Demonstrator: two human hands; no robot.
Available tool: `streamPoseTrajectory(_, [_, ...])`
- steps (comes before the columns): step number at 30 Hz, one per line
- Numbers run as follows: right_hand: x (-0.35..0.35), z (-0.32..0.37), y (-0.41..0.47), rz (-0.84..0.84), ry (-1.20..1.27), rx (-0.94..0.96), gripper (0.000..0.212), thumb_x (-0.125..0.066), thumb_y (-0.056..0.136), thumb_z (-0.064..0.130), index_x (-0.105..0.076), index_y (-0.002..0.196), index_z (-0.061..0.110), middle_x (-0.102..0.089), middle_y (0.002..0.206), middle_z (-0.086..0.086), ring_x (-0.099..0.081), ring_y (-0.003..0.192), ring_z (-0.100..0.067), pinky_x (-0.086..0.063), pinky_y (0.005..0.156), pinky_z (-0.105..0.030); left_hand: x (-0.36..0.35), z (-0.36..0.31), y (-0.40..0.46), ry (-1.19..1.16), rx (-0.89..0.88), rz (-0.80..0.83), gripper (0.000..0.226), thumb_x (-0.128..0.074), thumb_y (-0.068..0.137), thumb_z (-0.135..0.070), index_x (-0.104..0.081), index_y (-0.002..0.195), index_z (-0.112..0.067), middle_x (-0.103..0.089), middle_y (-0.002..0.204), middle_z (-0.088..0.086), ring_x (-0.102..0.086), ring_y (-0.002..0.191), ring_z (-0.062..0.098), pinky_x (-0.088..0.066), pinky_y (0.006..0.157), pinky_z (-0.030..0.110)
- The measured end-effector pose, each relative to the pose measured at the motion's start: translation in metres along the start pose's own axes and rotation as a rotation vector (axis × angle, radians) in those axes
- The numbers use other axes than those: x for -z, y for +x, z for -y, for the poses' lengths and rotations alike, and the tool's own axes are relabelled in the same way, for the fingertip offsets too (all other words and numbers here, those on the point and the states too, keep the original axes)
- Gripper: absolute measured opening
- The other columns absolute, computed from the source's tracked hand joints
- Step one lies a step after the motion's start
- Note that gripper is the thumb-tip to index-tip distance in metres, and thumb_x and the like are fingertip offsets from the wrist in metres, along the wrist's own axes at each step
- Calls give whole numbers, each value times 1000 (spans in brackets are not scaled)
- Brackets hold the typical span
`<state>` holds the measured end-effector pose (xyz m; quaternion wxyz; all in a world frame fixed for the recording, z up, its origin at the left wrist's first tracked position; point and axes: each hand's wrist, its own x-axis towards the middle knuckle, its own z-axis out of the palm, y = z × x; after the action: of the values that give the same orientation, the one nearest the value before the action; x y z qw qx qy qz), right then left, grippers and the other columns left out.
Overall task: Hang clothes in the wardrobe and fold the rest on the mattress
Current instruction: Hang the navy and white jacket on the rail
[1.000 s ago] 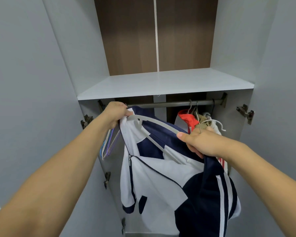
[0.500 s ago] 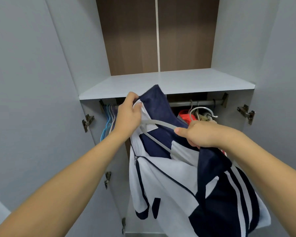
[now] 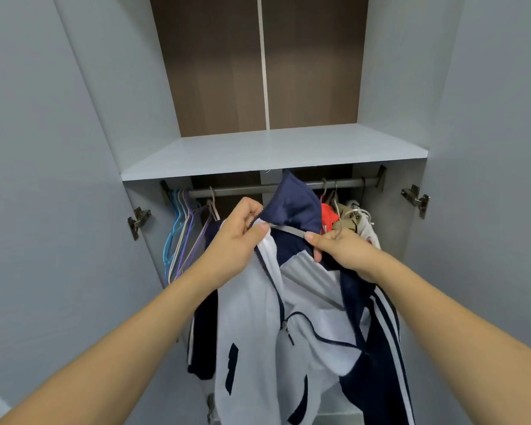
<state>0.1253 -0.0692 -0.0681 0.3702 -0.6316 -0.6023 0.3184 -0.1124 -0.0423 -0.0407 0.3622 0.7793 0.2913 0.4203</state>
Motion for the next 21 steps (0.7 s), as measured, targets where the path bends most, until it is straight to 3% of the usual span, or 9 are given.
streamPoseTrajectory(2, [-2,11,0,-67,37,24,50,-64,90,46,-68,52,14,-47,49,-2,-47,52,-12,-39,64,-24,8,8,0,233,75,140,6,-50,92,-11,-47,94,-6,-42,79,13,-41,69,13,-35,64,30])
streamPoseTrajectory(5, [-2,36,10,-104,78,43,48,-57,89,18,-50,42,21,-38,45,8,-32,43,-6,-27,51,-25,-2,15,-8,467,155,267,16,-51,88,-6,-48,79,-19,-46,70,-9,-40,59,6,-34,59,23])
streamPoseTrajectory(9, [-3,53,15,-65,-81,94,27,-44,92,12,-39,68,22,-38,65,3,-33,60,-12,-29,58,-30,-6,2,-12,796,116,587,18,-54,86,-25,-42,71,-27,-51,67,-7,-48,61,7,-34,55,25])
streamPoseTrajectory(10, [-1,54,14,-18,-103,119,28,-49,91,14,-43,66,22,-39,64,4,-35,60,-12,-30,57,-28,7,-4,-8,886,94,566,21,-54,83,-37,-44,70,-26,-51,66,-6,-47,61,8,-35,56,29])
streamPoseTrajectory(13, [12,65,8,96,-202,210,36,-64,86,29,-65,51,20,-47,61,-12,-43,63,-19,-38,61,-29,58,-17,11,899,-30,98,25,-45,84,-55,-56,81,-33,-53,80,-14,-50,78,12,-43,71,35])
streamPoseTrajectory(15, [17,73,9,101,-234,258,36,-66,85,37,-70,53,19,-49,67,-21,-45,70,-26,-44,72,-36,69,-17,19,828,102,107,21,-51,93,-46,-58,103,-29,-53,100,-6,-51,92,16,-44,83,37])
streamPoseTrajectory(17, [21,80,13,96,-272,289,36,-67,82,37,-68,52,18,-48,67,-18,-44,71,-26,-45,77,-39,55,-5,18,642,257,246,16,-54,98,-41,-58,89,-28,-58,87,-6,-55,80,13,-44,74,35])
streamPoseTrajectory(19, [27,78,18,78,-287,327,29,-70,82,29,-63,58,15,-47,71,-14,-42,74,-22,-44,77,-43,38,6,16,635,219,165,31,-53,99,-40,-51,71,-27,-54,68,-6,-51,63,12,-37,61,32])
streamPoseTrajectory(21, [33,69,22,-61,-314,345,20,-78,79,31,-65,88,20,-46,97,-4,-42,93,-16,-41,88,-37,35,13,16,733,163,22,35,-52,99,-40,-48,67,-27,-53,63,-7,-50,60,13,-33,55,30])
